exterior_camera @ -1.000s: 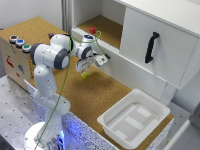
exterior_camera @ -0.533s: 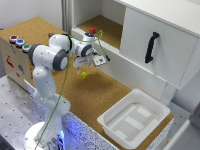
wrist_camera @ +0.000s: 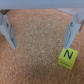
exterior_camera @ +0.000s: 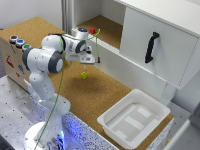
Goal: Slide the yellow block towards the right
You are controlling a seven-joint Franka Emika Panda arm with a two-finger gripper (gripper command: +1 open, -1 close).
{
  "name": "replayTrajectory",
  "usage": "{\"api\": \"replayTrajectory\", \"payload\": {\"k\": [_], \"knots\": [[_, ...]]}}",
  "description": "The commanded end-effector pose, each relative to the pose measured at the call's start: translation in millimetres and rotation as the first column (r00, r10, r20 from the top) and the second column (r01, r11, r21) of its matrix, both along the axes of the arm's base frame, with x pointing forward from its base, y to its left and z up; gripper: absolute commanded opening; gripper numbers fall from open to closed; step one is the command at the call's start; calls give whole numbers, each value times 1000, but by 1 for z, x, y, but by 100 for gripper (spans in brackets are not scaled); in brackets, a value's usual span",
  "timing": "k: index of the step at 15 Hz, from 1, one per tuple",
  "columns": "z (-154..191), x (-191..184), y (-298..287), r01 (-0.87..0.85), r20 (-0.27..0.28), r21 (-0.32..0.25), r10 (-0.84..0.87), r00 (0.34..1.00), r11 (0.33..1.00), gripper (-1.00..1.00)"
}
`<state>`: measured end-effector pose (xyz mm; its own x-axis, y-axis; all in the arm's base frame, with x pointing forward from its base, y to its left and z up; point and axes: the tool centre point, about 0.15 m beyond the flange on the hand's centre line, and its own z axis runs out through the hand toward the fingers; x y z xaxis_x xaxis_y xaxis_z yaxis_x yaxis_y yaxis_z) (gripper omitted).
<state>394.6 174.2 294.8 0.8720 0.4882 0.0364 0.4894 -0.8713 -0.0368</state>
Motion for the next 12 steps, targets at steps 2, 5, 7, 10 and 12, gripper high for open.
{"api": "replayTrajectory", "payload": {"k": [2,5,7,10,12], "knots": [[-24,-1,4,346,22,106,-350,936,932,100],[-32,6,27,308,79,85,-314,946,948,100],[-40,9,41,257,90,52,-261,961,965,100],[-53,15,49,233,63,61,-236,970,971,-100],[-63,18,49,226,26,85,-229,973,970,-100]]}}
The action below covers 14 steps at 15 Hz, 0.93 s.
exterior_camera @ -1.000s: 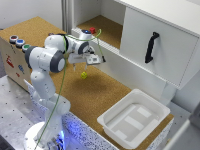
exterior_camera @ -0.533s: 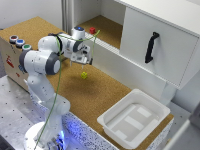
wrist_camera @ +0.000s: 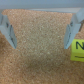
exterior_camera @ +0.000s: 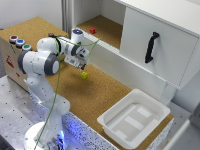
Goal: Slide the yellow block towards the right
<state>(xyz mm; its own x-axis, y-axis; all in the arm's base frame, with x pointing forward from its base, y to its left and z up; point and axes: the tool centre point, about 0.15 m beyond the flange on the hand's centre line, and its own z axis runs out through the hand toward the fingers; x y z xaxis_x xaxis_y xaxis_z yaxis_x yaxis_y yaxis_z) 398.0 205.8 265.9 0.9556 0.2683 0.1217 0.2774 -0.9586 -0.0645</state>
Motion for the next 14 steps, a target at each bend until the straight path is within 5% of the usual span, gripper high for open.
{"api": "replayTrajectory", "payload": {"k": [1,3,14], "knots": [[-38,16,13,4,-32,11,-4,999,1000,-100],[-47,23,1,45,-69,32,-43,997,998,-100],[-50,43,-35,107,-22,-46,-108,994,993,-100]]}}
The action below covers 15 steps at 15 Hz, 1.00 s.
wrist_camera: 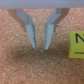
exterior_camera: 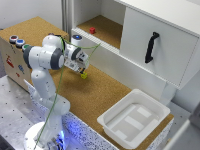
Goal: Slide the yellow block towards the right
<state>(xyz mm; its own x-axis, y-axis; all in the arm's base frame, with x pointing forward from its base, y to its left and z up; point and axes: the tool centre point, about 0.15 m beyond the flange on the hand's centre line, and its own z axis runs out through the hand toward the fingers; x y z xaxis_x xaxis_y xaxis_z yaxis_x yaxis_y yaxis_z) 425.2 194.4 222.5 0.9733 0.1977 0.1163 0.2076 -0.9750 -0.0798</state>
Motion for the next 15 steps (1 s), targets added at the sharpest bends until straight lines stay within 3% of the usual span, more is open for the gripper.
{"api": "replayTrajectory", "payload": {"k": [1,7,12,15], "knots": [[-7,15,-32,48,-18,-60,-50,999,997,-100],[-18,21,-100,162,-25,-125,-166,986,979,-100],[0,31,-176,269,17,-184,-270,963,945,-100],[4,28,-208,298,14,-228,-303,953,927,-100]]}}
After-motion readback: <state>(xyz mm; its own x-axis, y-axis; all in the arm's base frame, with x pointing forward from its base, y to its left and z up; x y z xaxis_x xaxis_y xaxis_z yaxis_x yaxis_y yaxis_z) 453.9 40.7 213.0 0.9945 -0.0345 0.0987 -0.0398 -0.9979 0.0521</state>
